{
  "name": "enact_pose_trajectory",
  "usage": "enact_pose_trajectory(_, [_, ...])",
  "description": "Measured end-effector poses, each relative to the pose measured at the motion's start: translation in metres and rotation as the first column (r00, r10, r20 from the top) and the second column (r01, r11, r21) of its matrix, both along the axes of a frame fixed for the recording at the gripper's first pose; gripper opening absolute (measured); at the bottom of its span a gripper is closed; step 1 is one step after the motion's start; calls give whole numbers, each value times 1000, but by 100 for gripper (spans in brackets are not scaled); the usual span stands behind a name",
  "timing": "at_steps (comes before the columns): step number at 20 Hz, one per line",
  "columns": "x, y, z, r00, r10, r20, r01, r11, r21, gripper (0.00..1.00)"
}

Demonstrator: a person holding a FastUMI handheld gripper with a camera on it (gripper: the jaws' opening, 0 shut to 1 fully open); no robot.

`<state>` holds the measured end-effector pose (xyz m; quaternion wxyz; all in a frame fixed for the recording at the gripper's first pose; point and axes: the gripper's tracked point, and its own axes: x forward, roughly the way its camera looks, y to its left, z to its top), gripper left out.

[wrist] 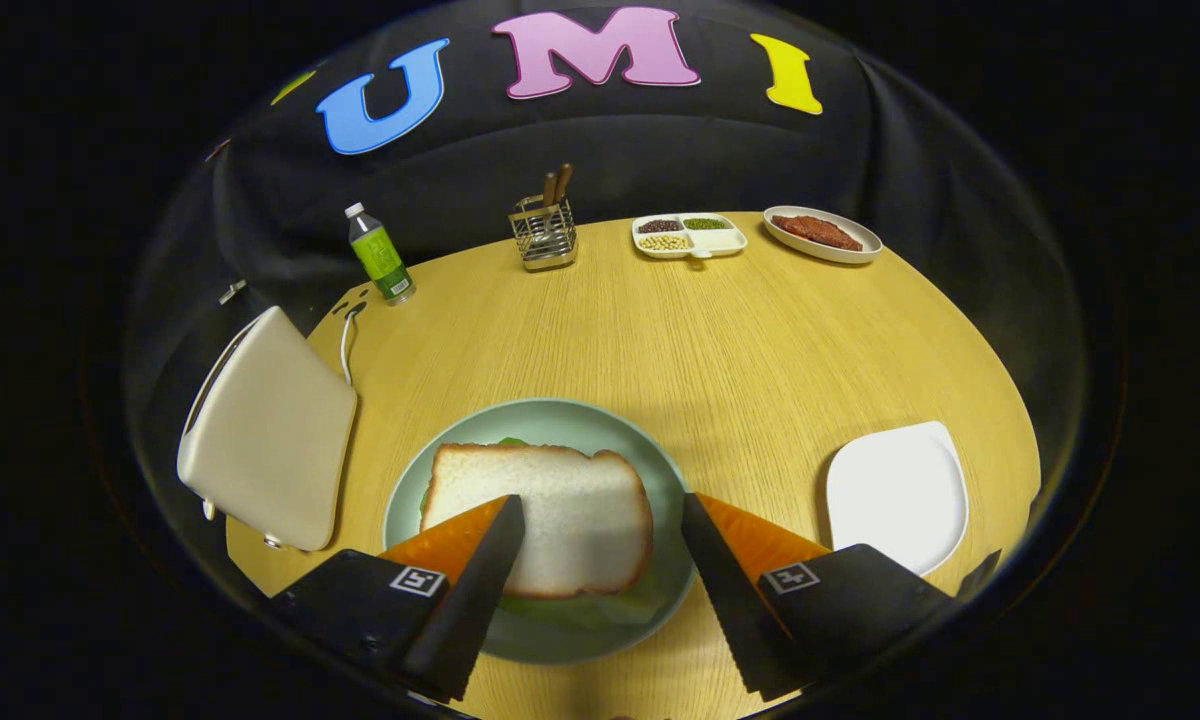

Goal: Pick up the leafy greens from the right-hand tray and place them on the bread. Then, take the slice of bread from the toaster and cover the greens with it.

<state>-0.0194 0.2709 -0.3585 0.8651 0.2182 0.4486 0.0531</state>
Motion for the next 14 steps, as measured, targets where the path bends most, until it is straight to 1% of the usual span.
enact_pose_trajectory(1, [1, -3, 1, 1000, 0, 9, 0, 1000, -3, 97])
enact_pose_trajectory(3, [5, -11, 8, 1000, -7, 29, 7, 1000, -2, 99])
enact_pose_trajectory(6, [13, -25, 26, 997, -22, 76, 21, 1000, 18, 99])
enact_pose_trajectory(10, [30, -57, 78, 980, -51, 190, 45, 998, 39, 99])
enact_pose_trajectory(12, [38, -73, 111, 965, -56, 257, 46, 998, 45, 99])
enact_pose_trajectory(14, [43, -86, 145, 942, -52, 332, 39, 998, 44, 99])
